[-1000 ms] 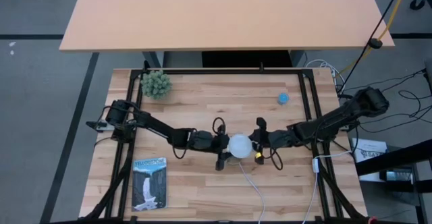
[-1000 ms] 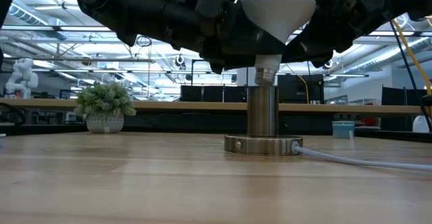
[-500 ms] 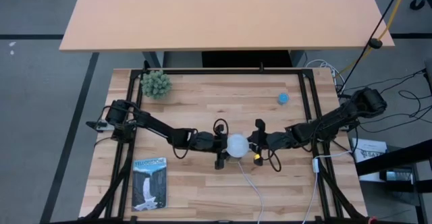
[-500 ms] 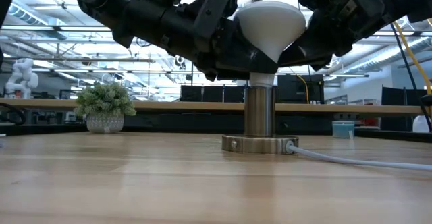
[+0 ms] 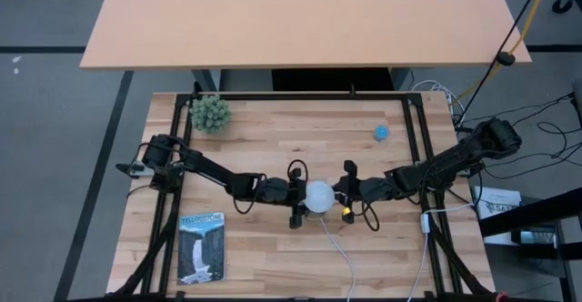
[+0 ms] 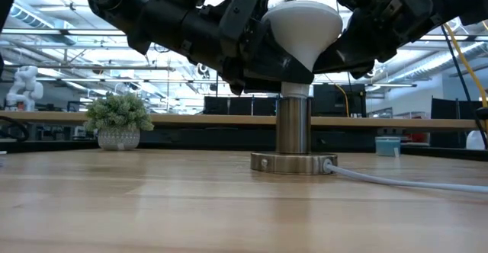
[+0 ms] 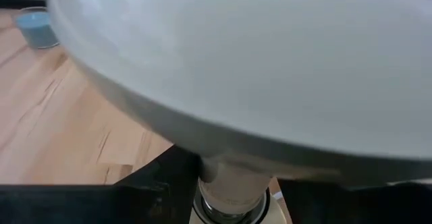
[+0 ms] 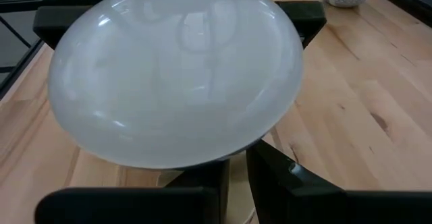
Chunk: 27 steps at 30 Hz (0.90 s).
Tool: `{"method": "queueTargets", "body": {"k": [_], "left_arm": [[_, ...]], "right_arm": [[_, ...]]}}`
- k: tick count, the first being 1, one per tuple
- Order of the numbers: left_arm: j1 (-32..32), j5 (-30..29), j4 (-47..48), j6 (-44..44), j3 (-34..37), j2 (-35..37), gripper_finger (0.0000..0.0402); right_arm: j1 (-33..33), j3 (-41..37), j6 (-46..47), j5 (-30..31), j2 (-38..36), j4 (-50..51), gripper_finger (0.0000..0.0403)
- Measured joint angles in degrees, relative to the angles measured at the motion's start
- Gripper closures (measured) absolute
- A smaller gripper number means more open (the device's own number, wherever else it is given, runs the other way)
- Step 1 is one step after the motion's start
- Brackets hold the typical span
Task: Screw lightbulb
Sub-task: Insert the lightbulb into the desk lamp
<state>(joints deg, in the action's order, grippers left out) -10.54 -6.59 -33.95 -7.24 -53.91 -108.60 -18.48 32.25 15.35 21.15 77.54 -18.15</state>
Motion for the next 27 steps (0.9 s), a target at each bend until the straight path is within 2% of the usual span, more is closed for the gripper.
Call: {"method": "queueTargets", "body": {"k": [12,27], "left_arm": [[0.31,0.64,2.71,-1.49,0.02,0.00,0.0218],[2.04,4.83,2.64,-5.27,0.02,0.01,0.0218]], "right_arm": [[0.00,-0.04,0.00,-0.02,-0.04,0.35,0.0358],[0.02,-0.07,0.00,0.10,-0.04,0.15,0.0358]]}}
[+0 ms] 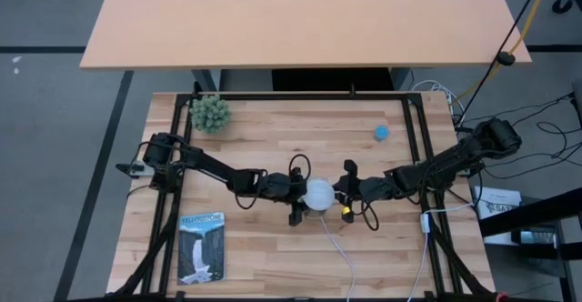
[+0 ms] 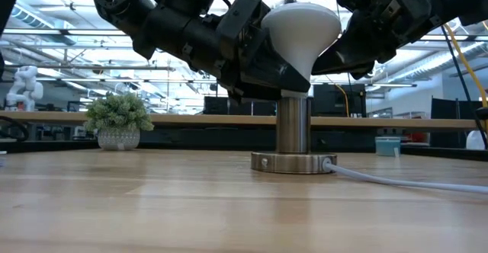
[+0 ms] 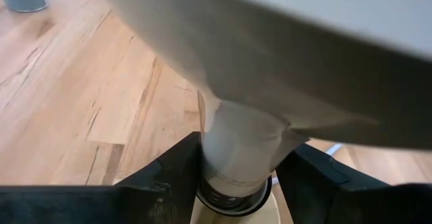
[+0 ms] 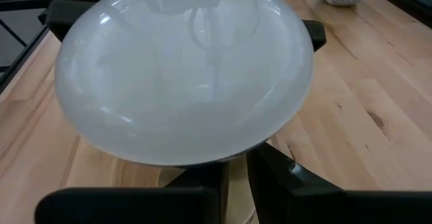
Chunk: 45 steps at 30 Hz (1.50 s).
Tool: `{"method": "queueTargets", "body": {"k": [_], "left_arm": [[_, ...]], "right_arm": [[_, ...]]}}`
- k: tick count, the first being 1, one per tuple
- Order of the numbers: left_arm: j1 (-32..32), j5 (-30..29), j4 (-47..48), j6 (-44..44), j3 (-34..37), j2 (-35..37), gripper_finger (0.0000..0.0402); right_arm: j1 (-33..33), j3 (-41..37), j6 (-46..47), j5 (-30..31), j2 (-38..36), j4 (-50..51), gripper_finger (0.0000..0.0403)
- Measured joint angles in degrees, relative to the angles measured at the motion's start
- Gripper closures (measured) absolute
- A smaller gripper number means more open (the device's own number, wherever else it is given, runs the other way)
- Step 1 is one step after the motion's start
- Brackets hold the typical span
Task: Screw lightbulb
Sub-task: Insert the lightbulb into the desk lamp
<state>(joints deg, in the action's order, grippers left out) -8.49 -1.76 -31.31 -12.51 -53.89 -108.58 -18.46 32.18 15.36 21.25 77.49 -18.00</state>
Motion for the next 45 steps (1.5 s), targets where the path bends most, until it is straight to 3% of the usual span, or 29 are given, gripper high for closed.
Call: {"method": "queueTargets", "body": {"k": [37,40,45], "left_arm": [[-0.15,-0.61,-0.57,-1.04,0.02,0.01,0.0217],[-0.15,-0.68,-0.76,-1.14,0.02,0.01,0.0203],[-0.15,-1.43,-0.87,-1.11,0.02,0.01,0.0145]], "right_arm": [[-0.02,0.00,0.02,-0.15,-0.02,-0.09,0.0358],[-0.02,0.00,0.02,-0.40,-0.02,-0.13,0.0358],[-0.02,0.00,0.02,-0.56,-0.02,-0.23,0.0358]]}}
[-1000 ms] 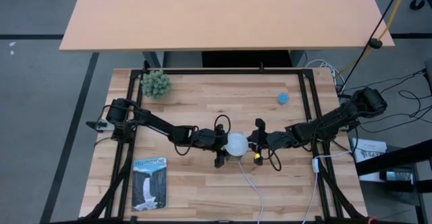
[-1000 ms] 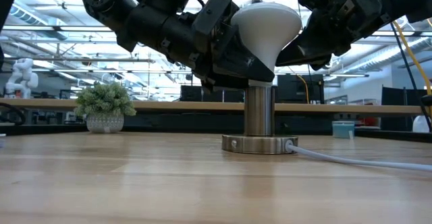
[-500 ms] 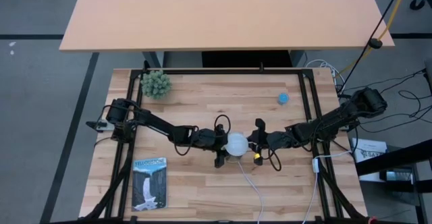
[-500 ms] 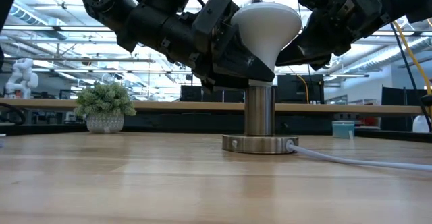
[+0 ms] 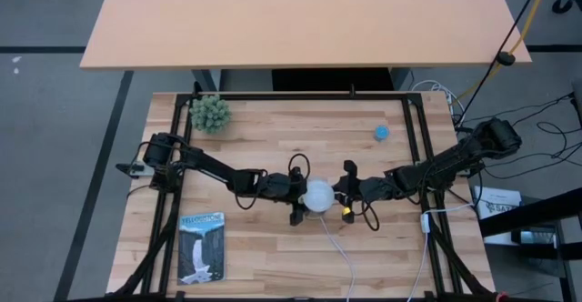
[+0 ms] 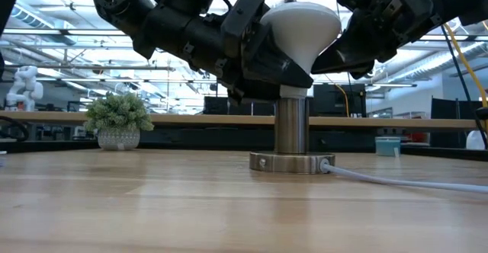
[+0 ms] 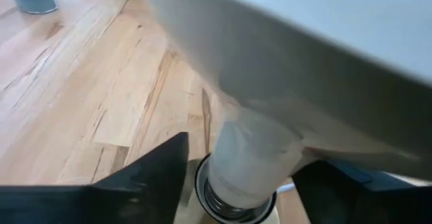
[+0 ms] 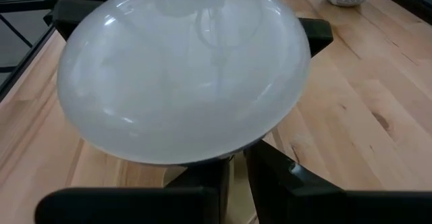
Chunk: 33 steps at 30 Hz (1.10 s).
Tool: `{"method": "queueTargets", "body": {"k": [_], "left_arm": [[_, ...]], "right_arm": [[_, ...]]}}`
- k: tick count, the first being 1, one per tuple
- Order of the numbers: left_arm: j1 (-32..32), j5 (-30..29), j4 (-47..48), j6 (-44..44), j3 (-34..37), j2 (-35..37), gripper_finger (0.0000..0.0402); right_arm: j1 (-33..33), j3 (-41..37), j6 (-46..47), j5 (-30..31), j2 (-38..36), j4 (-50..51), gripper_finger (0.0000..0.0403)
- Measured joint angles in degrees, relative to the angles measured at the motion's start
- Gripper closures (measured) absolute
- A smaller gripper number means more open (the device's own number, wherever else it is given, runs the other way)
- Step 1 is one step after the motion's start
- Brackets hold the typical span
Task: Screw lightbulb
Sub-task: Insert the lightbulb into the desk lamp
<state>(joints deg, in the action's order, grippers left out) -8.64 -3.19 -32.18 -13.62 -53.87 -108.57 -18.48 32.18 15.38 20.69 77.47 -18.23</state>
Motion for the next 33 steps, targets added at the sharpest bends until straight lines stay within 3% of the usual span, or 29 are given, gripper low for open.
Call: {"method": "queueTargets", "body": {"k": [7,33], "left_arm": [[0.02,-0.04,0.00,0.47,0.00,0.00,0.0107],[-0.02,0.09,0.71,0.54,0.00,0.33,0.0106]], "right_arm": [[0.00,0.00,-0.01,0.04,0.00,-0.01,0.0358],[-0.36,0.00,0.96,-3.18,0.00,-0.43,0.0358]]}}
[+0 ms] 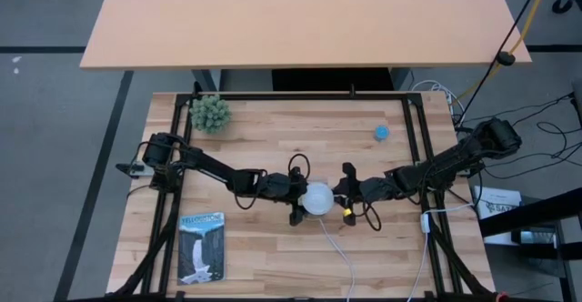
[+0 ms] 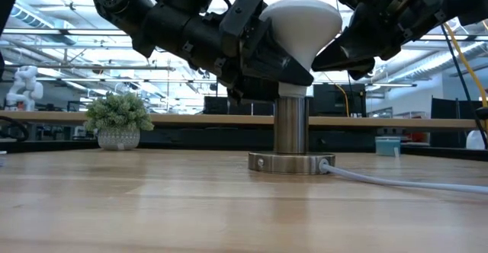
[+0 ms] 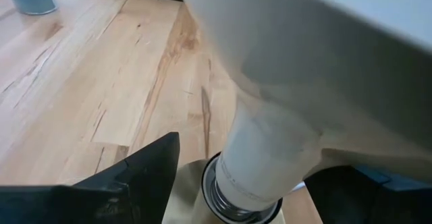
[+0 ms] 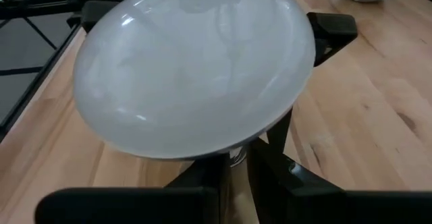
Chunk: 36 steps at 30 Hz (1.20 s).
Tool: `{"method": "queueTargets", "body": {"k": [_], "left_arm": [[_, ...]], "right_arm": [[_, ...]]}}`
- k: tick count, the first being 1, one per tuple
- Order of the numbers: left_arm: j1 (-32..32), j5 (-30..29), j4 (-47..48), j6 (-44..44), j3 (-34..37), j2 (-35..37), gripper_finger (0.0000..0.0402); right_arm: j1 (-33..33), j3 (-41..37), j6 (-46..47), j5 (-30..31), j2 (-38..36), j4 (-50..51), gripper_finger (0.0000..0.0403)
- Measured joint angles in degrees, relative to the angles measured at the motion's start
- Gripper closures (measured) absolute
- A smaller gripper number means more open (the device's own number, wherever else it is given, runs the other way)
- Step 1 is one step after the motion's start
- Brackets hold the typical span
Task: Screw lightbulb
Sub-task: Insert the lightbulb into the desk lamp
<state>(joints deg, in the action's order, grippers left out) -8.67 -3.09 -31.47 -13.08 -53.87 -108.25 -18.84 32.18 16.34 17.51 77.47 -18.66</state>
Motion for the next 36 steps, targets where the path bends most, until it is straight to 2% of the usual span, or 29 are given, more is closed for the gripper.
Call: {"method": "queueTargets", "body": {"k": [16,26,36], "left_arm": [[0.02,-0.02,2.81,-0.37,0.00,0.11,0.0106],[0.02,1.03,8.99,3.46,0.00,4.39,0.0106],[0.02,0.97,8.84,3.80,0.00,4.39,0.0106]], "right_arm": [[-0.03,0.00,1.62,0.18,0.00,0.92,0.0358],[-0.03,0.00,1.62,0.36,0.00,0.92,0.0358],[-0.03,0.00,2.74,0.36,0.00,0.57,0.0358]]}}
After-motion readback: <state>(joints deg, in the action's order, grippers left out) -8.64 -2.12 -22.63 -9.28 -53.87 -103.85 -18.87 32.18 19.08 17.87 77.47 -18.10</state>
